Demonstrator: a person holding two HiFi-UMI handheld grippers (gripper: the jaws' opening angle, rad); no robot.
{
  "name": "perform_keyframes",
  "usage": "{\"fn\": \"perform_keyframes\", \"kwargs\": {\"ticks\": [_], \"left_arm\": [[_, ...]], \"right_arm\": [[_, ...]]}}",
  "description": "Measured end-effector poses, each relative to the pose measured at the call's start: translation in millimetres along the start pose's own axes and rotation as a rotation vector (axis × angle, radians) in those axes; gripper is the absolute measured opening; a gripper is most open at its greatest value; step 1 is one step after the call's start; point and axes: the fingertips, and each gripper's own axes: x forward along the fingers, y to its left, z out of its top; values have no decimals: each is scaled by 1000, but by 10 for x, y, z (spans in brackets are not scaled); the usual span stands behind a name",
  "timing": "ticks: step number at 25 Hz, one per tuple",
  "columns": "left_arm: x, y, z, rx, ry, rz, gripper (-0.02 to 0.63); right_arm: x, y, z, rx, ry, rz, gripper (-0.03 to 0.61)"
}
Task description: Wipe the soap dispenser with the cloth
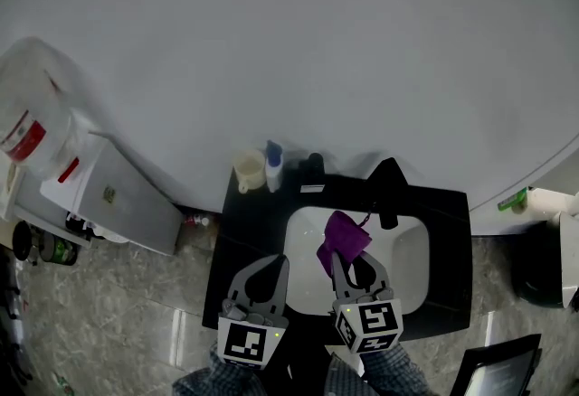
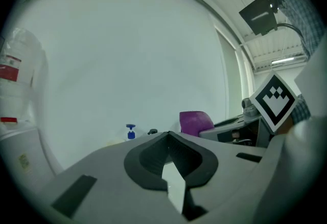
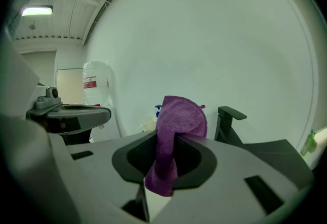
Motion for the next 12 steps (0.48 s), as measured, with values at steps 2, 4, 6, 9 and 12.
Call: {"fn": "perform_keyframes", "kwargs": {"ticks": [2,4,6,9,12], "left_arm": [[67,41,52,1,-11,18,2],[127,72,100,10,-17,30,2],[165,106,144,15,-27,44,2],[189,164,154,14,-28,73,2],[197,233,120,8,-20,103,2]], "right_arm": [[142,-52,105,-12,-9,19,80],[307,-107,234,-31,-22,39,80],[500,-153,362,-52,-34,57,80],[808,-206,519,-71,-39,89,80],[1130,-239,605,-96,-25,120,80]]}}
